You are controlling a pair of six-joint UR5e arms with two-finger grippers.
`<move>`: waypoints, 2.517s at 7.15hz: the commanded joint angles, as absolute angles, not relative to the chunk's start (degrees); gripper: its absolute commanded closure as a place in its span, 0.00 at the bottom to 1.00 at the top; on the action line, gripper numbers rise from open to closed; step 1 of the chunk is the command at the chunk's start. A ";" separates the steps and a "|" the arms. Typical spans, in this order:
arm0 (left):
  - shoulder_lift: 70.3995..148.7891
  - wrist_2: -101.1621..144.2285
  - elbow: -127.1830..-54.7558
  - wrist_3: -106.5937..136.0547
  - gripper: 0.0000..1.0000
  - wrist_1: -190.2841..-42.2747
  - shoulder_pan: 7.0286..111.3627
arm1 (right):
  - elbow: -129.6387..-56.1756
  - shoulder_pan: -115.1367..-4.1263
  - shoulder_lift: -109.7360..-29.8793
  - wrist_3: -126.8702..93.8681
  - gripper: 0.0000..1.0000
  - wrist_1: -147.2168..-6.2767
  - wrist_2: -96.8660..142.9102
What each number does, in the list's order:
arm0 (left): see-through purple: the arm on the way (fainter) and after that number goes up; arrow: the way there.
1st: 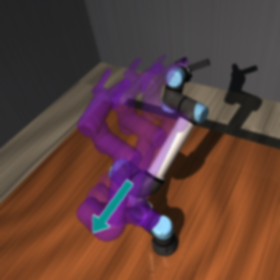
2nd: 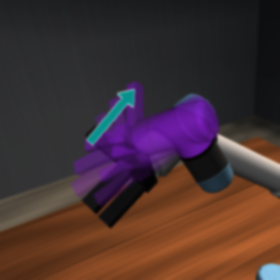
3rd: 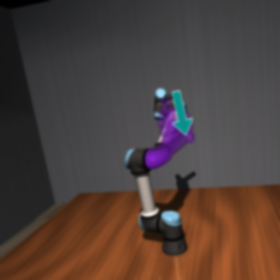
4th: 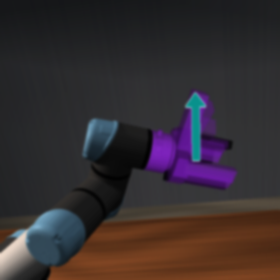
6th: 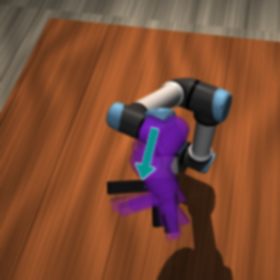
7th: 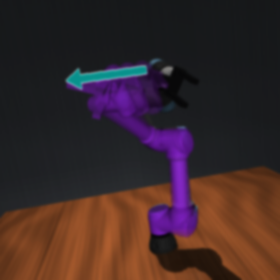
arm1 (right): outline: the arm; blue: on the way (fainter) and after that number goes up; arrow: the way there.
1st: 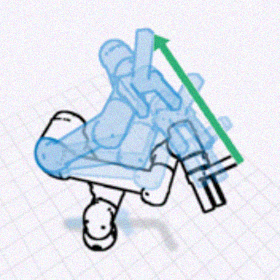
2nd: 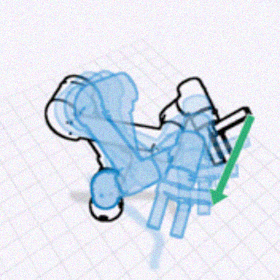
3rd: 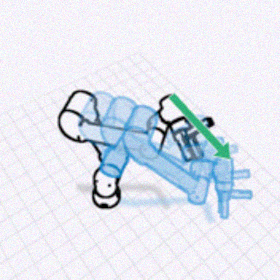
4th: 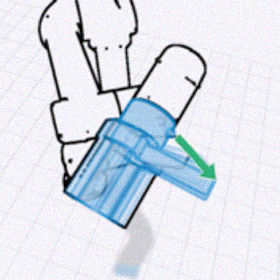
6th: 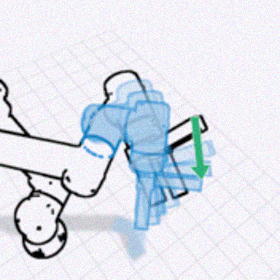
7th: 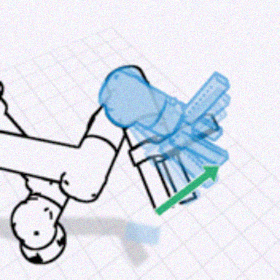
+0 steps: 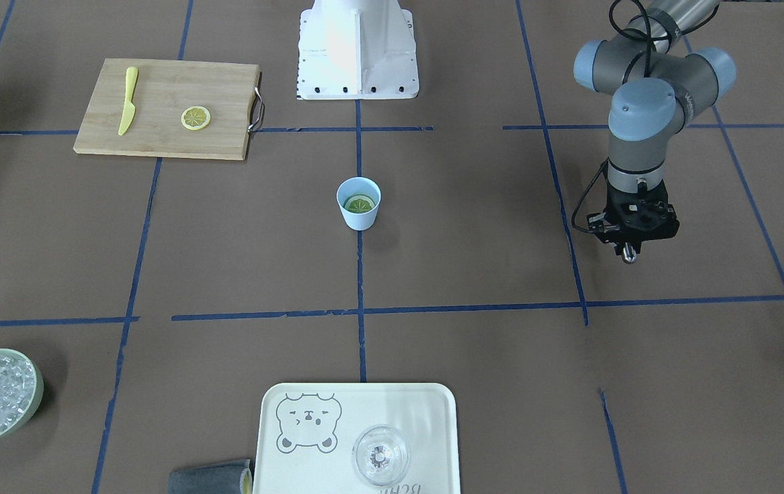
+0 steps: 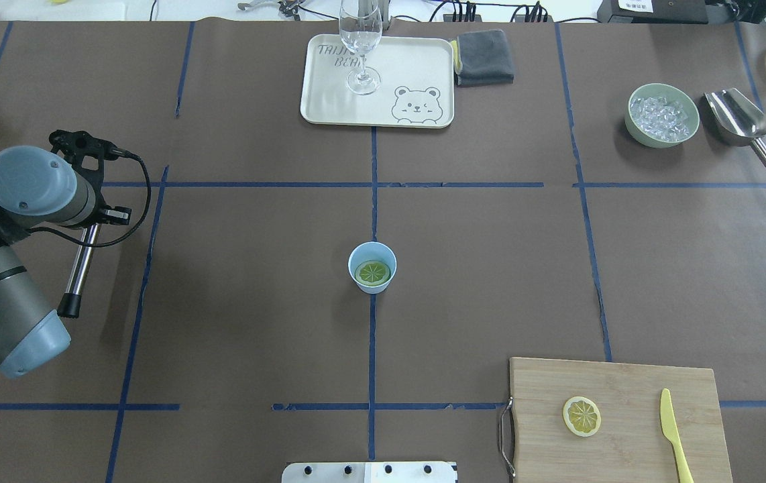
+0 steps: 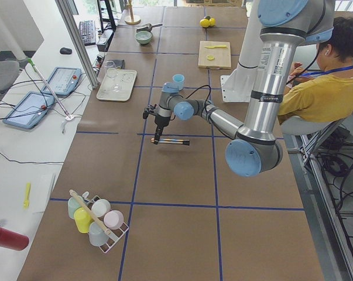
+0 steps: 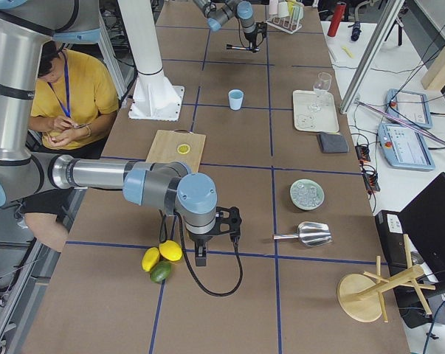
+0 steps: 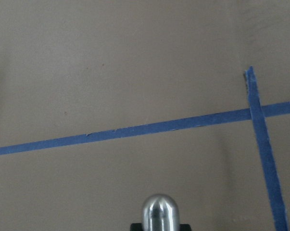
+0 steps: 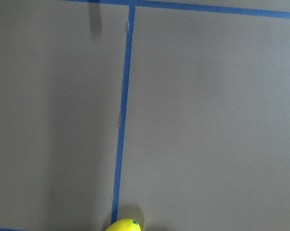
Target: Squeeze lemon into cup
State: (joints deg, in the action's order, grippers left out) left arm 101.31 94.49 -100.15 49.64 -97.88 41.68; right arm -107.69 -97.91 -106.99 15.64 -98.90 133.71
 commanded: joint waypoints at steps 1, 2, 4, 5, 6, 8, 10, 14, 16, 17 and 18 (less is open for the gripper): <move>101.34 94.48 -98.18 50.01 1.00 -98.26 41.31 | -106.61 -97.91 -106.96 15.47 0.00 -97.12 133.68; 101.51 94.48 -98.00 49.84 0.92 -98.26 41.22 | -106.61 -97.91 -106.96 15.56 0.00 -97.12 133.68; 101.86 94.48 -98.00 49.66 0.00 -98.35 41.22 | -106.52 -97.91 -107.05 15.56 0.00 -97.12 133.68; 102.04 94.48 -98.35 49.31 0.00 -98.35 41.22 | -106.52 -97.91 -107.14 15.47 0.00 -97.12 133.77; 102.13 94.57 -99.39 47.74 0.00 -98.35 41.66 | -106.52 -97.91 -107.14 15.47 0.00 -97.12 133.77; 101.25 99.81 -105.01 38.11 0.00 -98.18 46.80 | -106.35 -97.91 -107.14 15.47 0.00 -97.12 133.94; 99.51 113.83 -105.91 23.28 0.00 -97.74 61.53 | -106.26 -97.91 -107.14 15.47 0.00 -97.12 133.95; 84.07 134.44 -98.20 -6.95 0.00 -98.52 85.91 | -106.17 -97.91 -107.14 15.47 0.00 -97.12 134.12; 79.29 133.60 -96.95 -12.92 0.00 -96.00 88.68 | -106.26 -97.91 -107.14 15.64 0.00 -97.03 134.12; 79.10 132.38 -95.99 -13.09 0.00 -93.98 89.90 | -106.26 -97.91 -107.05 15.56 0.00 -97.03 134.12; 79.19 132.10 -96.41 -13.01 0.00 -93.52 92.87 | -106.43 -97.91 -107.05 15.64 0.00 -96.94 134.21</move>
State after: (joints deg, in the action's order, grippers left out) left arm 79.51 132.68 -96.53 -12.70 -94.75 89.96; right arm -106.30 -97.91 -107.08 15.58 -97.01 134.14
